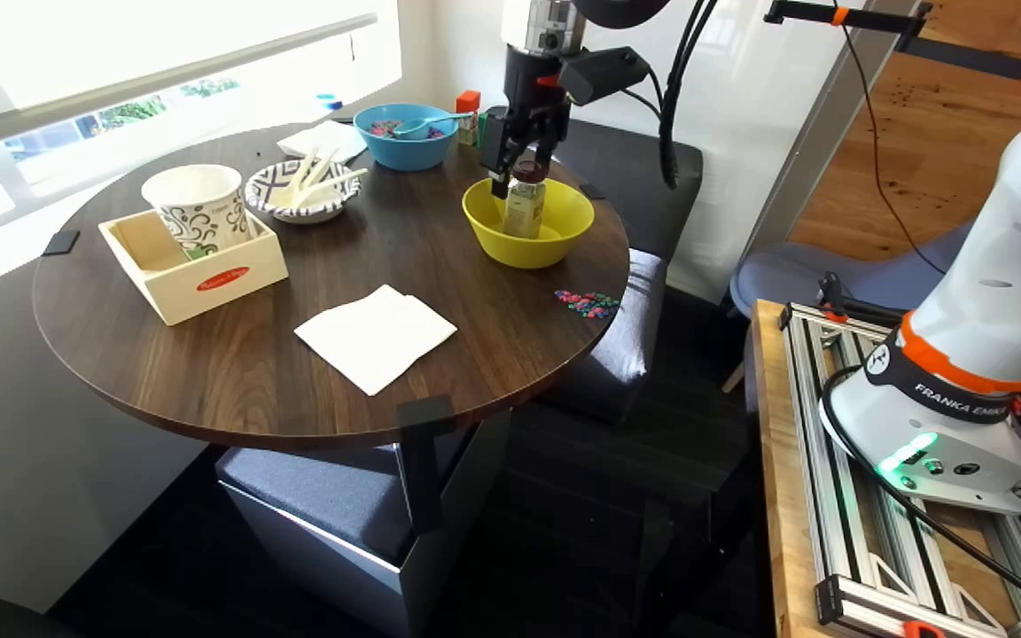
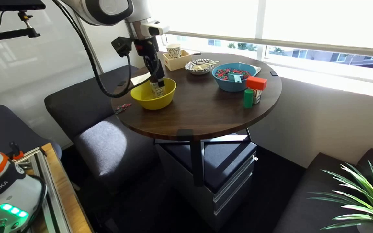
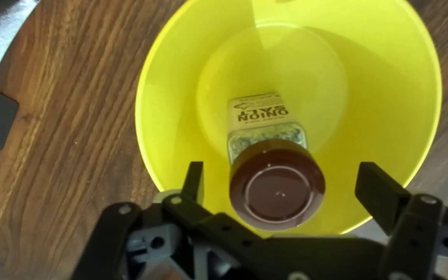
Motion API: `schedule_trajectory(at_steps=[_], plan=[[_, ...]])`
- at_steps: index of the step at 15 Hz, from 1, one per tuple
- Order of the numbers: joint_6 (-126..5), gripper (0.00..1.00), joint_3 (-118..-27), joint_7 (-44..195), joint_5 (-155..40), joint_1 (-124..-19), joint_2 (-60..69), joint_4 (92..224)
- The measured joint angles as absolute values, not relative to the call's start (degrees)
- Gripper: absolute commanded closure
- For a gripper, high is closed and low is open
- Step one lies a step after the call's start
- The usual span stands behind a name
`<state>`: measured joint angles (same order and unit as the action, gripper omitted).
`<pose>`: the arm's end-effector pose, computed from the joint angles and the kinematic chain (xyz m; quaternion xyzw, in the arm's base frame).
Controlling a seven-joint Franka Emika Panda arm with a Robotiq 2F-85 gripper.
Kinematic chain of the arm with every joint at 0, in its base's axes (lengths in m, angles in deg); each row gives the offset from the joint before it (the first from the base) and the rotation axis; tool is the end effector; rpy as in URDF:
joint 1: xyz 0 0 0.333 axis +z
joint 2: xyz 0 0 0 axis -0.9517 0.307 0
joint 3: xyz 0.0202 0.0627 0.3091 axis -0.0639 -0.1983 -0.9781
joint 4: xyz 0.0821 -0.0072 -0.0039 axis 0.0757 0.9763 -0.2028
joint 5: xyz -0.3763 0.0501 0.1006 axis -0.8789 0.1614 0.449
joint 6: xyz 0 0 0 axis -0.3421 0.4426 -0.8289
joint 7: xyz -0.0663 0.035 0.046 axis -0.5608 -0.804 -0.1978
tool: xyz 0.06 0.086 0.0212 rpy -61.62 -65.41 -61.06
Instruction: Pick up the spice bottle with a brown lid and put it in the paper cup
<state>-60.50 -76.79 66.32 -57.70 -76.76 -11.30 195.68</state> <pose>0.5235 -0.0436 0.3576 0.9894 -0.1405 0.0331 0.0151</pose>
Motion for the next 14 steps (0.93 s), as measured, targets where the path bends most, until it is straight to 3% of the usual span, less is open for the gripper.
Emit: schedule_trajectory(at_steps=[1, 2, 6, 11, 12, 14], plan=[[-60.50, 0.06, -76.79, 66.60, -57.28, -76.68, -10.64, 195.39], [-60.50, 0.20, -76.76, 66.82, -56.88, -76.60, -10.02, 195.08], [-59.88, 0.30, -76.23, 67.93, -55.76, -76.59, -8.75, 194.22], [-57.67, 0.18, -75.61, 68.50, -55.72, -76.59, -8.75, 193.72], [-57.12, 0.44, -75.57, 68.54, -55.72, -76.59, -8.75, 193.60], [-56.23, 0.55, -75.56, 68.61, -55.73, -76.58, -8.77, 193.36]])
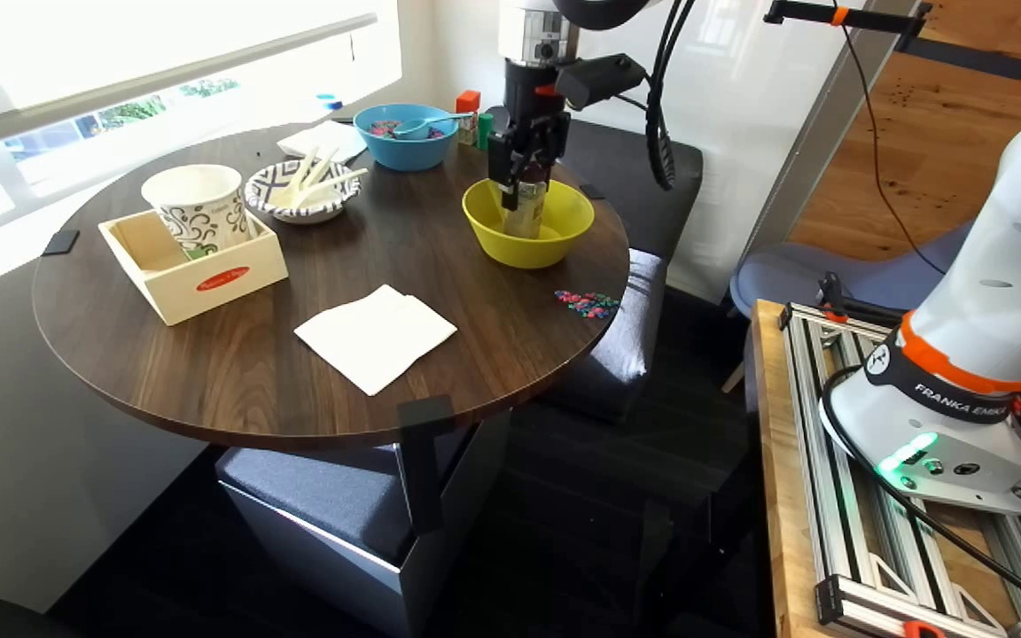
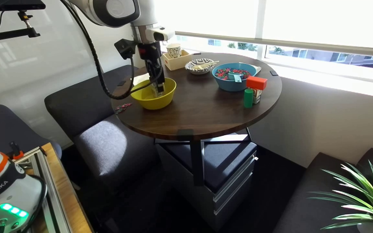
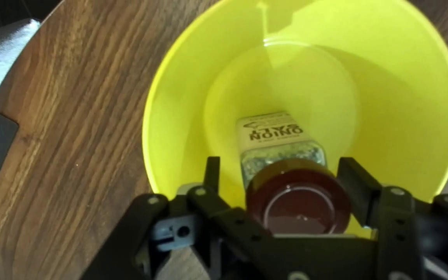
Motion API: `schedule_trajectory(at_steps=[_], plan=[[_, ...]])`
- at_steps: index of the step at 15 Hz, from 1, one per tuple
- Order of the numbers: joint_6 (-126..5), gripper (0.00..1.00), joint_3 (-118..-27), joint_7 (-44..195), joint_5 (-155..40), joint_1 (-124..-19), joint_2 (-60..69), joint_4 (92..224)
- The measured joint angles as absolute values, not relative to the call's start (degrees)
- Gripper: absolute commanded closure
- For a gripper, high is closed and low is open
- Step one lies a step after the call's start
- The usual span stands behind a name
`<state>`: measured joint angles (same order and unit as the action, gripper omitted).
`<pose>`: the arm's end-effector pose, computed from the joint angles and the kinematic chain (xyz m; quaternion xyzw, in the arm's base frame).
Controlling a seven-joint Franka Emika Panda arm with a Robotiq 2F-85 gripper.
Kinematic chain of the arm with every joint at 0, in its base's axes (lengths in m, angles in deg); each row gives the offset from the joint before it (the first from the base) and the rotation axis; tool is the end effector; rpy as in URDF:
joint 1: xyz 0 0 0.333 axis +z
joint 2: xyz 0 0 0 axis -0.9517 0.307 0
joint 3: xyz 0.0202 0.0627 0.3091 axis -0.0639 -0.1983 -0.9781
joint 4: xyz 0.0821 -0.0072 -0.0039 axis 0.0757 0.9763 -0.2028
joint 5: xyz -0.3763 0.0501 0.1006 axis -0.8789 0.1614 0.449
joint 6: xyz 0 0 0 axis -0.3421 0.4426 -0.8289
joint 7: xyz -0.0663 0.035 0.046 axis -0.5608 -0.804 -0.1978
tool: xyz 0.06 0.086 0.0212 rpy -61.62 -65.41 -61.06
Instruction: Pick up the spice bottle with a brown lid and put it in the paper cup
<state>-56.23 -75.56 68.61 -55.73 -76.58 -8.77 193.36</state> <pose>0.5276 -0.0532 0.3451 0.9899 -0.1416 -0.0069 0.0061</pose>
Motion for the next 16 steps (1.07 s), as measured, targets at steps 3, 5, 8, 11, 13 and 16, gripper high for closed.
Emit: schedule_trajectory(at_steps=[3, 5, 8, 11, 13, 16], plan=[[-55.42, 0.77, -75.55, 68.65, -55.95, -76.57, -8.96, 193.28], [-54.59, 0.77, -75.45, 68.64, -56.44, -76.57, -9.36, 193.28], [-53.73, 0.77, -75.40, 68.59, -57.85, -76.42, -10.96, 193.40], [-54.71, 0.77, -75.84, 69.55, -58.27, -75.29, -15.28, 193.48], [-55.69, 0.77, -76.51, 70.93, -58.23, -74.20, -18.21, 192.90], [-56.38, 0.52, -77.34, 72.46, -57.73, -72.67, -20.78, 191.65]])
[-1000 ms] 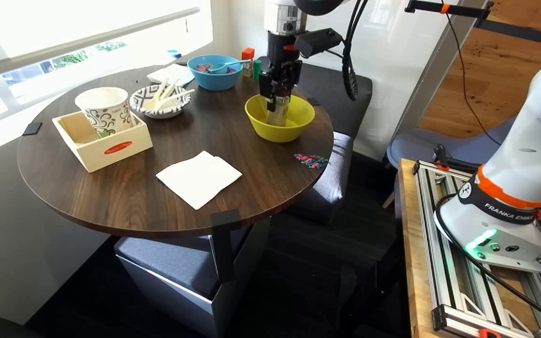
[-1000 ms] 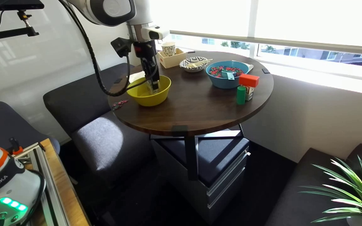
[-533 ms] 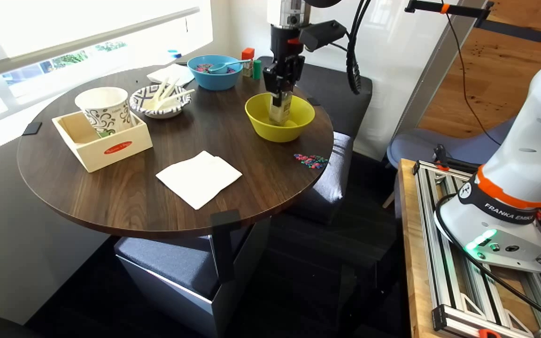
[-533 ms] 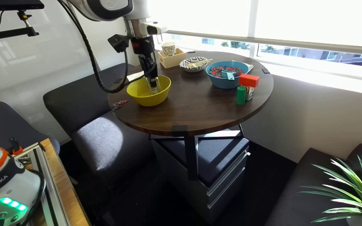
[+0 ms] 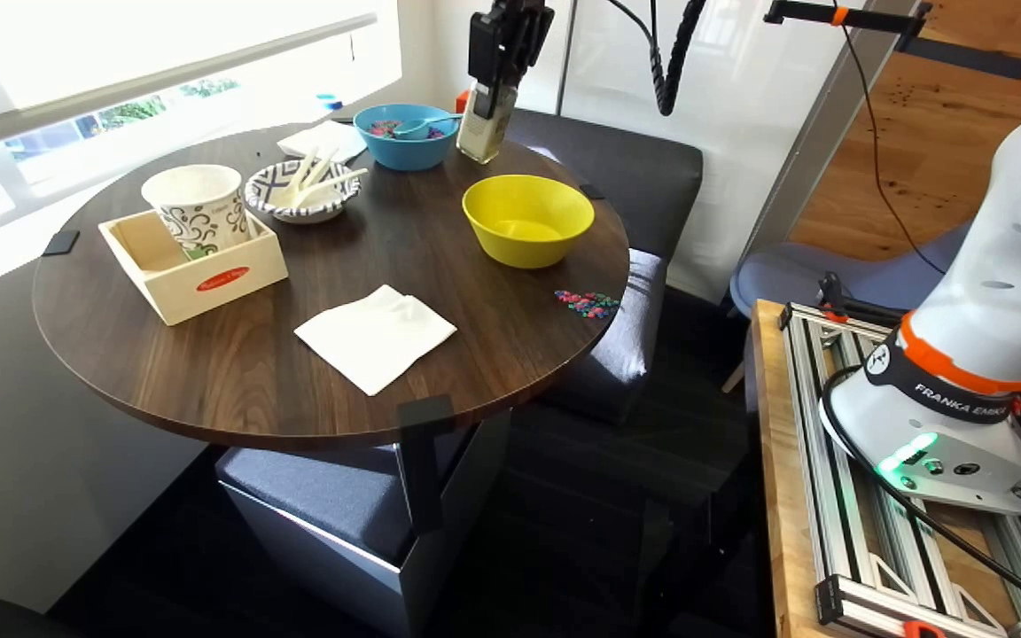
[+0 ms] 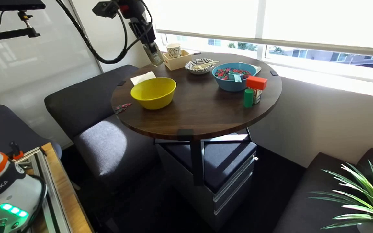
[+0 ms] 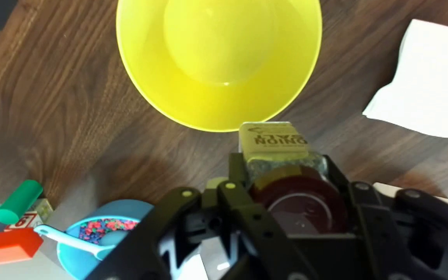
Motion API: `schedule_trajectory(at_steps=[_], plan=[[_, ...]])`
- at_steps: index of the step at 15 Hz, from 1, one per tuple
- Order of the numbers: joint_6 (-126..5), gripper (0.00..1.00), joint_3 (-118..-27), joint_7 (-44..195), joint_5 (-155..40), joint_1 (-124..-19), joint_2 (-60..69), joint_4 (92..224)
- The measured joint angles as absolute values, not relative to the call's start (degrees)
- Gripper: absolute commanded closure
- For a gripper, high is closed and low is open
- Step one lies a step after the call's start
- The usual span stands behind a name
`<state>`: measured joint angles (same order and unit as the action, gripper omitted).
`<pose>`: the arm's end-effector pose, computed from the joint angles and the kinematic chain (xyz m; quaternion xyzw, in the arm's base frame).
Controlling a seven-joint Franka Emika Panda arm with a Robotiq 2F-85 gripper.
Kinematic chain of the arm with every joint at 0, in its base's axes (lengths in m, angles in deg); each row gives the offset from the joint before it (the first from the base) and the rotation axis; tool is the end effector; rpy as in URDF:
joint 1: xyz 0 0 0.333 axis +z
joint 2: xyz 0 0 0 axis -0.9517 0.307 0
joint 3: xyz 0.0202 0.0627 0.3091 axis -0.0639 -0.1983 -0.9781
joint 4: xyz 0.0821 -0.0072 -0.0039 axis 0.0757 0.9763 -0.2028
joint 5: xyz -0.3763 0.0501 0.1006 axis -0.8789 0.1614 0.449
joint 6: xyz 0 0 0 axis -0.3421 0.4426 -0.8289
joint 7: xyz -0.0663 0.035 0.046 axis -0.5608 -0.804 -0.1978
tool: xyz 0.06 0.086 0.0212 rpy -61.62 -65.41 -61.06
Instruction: Pick up the spice bottle with a brown lid and put it in the paper cup
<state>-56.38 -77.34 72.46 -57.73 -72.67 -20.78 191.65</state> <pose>0.5222 -0.0014 0.4700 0.9921 -0.0493 0.1146 0.0136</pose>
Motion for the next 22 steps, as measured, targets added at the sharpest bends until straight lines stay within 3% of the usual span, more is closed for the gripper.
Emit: schedule_trajectory(at_steps=[4, 5, 11, 16, 21, 22], plan=[[-56.38, 0.52, -77.42, 73.12, -57.69, -72.50, -21.31, 191.64], [-56.38, 0.77, -77.42, 73.16, -57.69, -72.50, -21.30, 191.67], [-61.22, 0.77, -77.73, 74.32, -59.57, -72.49, -17.33, 187.75], [-63.36, 0.77, -78.18, 83.06, -61.37, -71.95, -4.61, 171.33], [-54.24, 0.77, -81.13, 96.26, -61.14, -70.48, 3.86, 154.43], [-51.75, 0.52, -81.79, 98.49, -61.23, -69.91, 5.22, 151.14]])
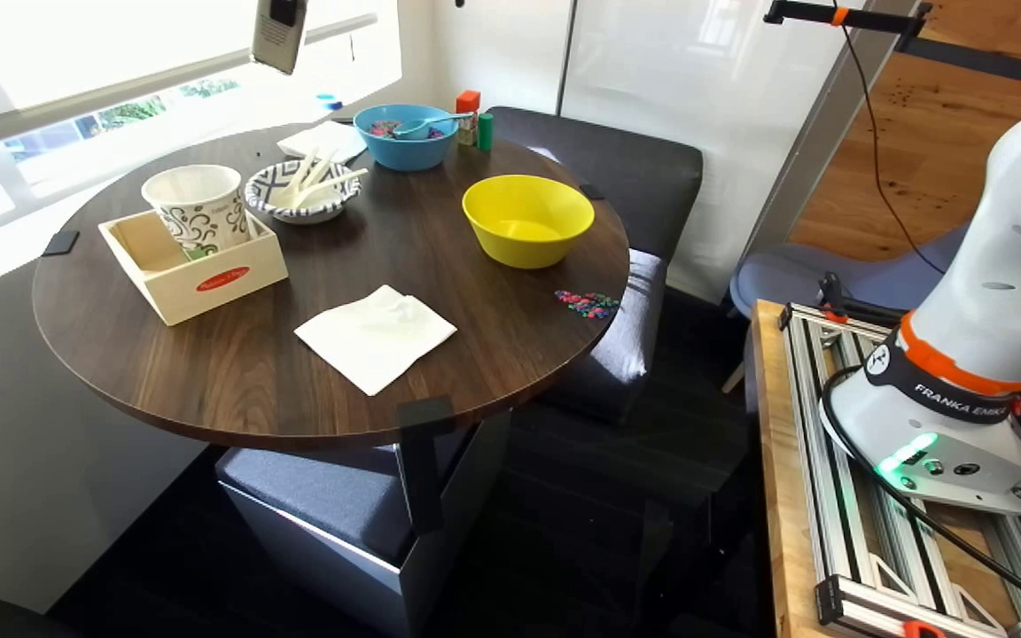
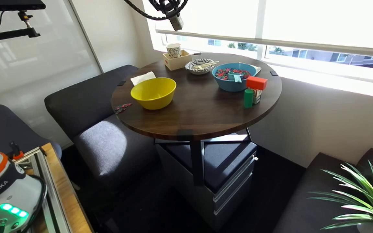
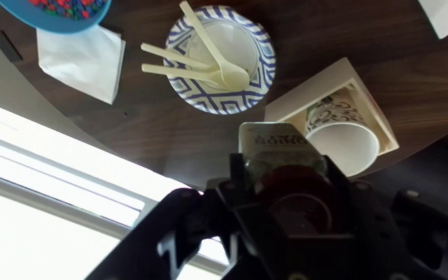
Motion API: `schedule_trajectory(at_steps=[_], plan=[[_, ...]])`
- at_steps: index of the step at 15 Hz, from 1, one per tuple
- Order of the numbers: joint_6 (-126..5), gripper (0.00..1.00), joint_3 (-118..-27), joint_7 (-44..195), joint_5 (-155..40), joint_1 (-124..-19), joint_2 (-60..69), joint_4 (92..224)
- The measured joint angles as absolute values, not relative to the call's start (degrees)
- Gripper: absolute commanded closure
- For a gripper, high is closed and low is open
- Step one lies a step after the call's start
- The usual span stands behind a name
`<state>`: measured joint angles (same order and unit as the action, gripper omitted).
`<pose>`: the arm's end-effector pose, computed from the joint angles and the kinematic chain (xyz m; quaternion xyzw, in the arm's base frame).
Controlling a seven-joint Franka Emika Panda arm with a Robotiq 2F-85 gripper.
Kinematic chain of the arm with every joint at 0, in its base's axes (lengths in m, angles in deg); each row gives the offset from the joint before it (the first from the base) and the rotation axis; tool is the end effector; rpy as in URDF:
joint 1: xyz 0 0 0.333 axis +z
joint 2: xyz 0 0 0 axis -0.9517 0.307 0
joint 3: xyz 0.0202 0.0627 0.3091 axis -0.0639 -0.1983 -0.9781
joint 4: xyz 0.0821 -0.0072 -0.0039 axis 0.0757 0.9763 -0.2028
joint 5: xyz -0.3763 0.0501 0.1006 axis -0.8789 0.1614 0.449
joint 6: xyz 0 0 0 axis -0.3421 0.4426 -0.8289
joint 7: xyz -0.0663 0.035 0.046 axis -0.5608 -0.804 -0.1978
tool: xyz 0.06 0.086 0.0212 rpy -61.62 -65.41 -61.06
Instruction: Pick up the spice bottle with a brown lid and put it in the paper cup
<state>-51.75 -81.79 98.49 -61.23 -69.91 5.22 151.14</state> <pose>0.6838 0.0741 0.5415 0.9499 0.2378 0.1943 0.0578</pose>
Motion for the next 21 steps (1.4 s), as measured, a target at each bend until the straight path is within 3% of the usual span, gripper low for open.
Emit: schedule_trajectory(at_steps=[3, 4, 10, 21], plan=[[-51.02, 0.52, -81.90, 98.66, -61.20, -69.48, 5.90, 149.87], [-51.02, 0.77, -81.80, 98.66, -61.20, -69.68, 5.90, 150.00], [-49.20, 0.77, -82.92, 100.93, -61.13, -69.29, 8.85, 147.59], [-32.07, 0.77, -84.53, 110.79, -63.22, -63.59, 28.11, 119.60]])
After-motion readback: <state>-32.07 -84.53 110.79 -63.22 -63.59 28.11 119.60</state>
